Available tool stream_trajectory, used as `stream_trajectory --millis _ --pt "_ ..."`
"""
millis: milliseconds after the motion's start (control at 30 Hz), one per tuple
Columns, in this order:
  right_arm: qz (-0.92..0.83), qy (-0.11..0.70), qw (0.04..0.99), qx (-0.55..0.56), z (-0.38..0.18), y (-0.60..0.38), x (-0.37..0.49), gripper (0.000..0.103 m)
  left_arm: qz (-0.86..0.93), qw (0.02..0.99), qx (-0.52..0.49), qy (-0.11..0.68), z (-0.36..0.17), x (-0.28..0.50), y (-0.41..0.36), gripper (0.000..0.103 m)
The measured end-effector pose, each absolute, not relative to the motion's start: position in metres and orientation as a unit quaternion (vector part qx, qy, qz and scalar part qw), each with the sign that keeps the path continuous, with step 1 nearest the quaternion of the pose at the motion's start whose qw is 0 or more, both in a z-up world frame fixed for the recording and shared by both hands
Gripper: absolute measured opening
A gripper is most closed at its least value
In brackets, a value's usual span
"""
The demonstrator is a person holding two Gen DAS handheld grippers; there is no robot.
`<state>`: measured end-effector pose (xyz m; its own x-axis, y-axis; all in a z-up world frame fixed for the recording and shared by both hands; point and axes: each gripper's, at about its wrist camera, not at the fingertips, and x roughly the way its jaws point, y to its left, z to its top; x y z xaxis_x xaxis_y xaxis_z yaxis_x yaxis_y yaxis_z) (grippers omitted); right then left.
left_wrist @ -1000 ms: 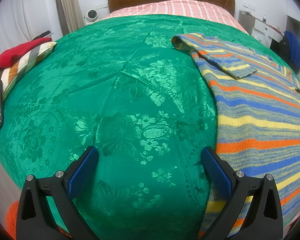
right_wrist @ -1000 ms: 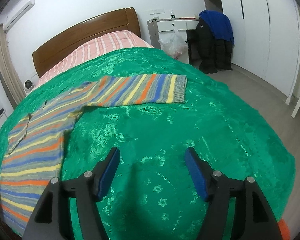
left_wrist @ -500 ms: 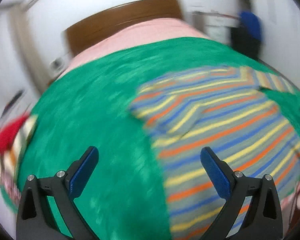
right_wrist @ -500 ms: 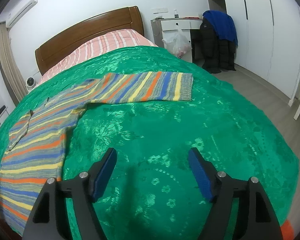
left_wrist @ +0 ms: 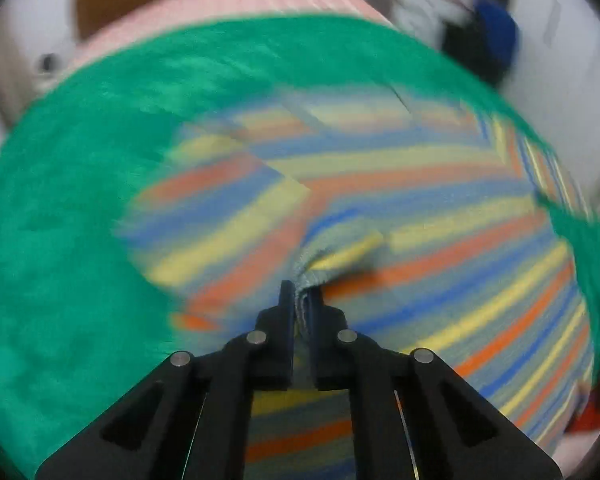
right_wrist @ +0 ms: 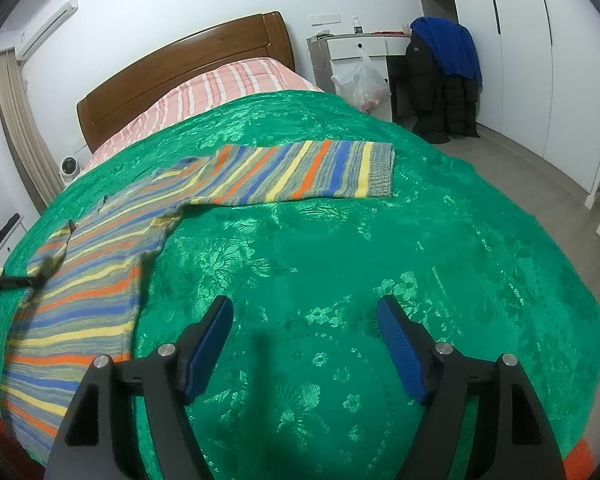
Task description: Fold small clothes
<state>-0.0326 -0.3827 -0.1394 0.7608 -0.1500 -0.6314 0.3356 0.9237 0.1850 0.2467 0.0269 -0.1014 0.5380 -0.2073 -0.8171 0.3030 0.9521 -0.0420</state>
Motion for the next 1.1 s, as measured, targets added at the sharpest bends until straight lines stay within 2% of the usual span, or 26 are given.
stream_trajectory --millis 133,300,467,700,800,833,900,967,1100 --pt "-0.129 0.323 0.927 0.14 -0.141 -0.381 -0.03 0.076 -0.046 0.904 -0.096 0.414 -0.053 0.259 0.146 0.005" --pt "-0.127 0.327 0.927 0.129 -0.143 -0.377 -0.026 0.08 0.08 0.877 -0.208 0.425 -0.072 0.271 0.263 0.004" --pt "-0.128 0.335 0.927 0.112 -0.146 -0.37 -0.023 0.081 0.106 0.848 -0.236 0.462 -0.118 0.273 0.286 0.003" --pt "-0.132 0.342 0.925 0.1 -0.15 -0.367 -0.019 0.082 0.134 0.833 -0.265 0.466 -0.144 0.247 0.301 0.001" --pt "-0.134 0.344 0.925 0.093 -0.151 -0.364 -0.018 0.083 0.141 0.836 -0.258 0.463 -0.139 0.234 0.304 0.01" --pt "-0.134 0.344 0.925 0.093 -0.151 -0.364 -0.018 0.083 0.148 0.839 -0.258 0.457 -0.135 0.23 0.306 0.028" --pt "-0.132 0.343 0.925 0.096 -0.151 -0.364 -0.019 0.083 0.141 0.848 -0.271 0.433 -0.126 0.215 0.31 0.052" --pt "-0.132 0.342 0.925 0.097 -0.151 -0.364 -0.019 0.083 0.12 0.854 -0.274 0.426 -0.121 0.21 0.306 0.054" --pt "-0.134 0.344 0.925 0.091 -0.152 -0.364 -0.019 0.085 0.056 0.842 -0.272 0.463 -0.133 0.219 0.287 0.058"
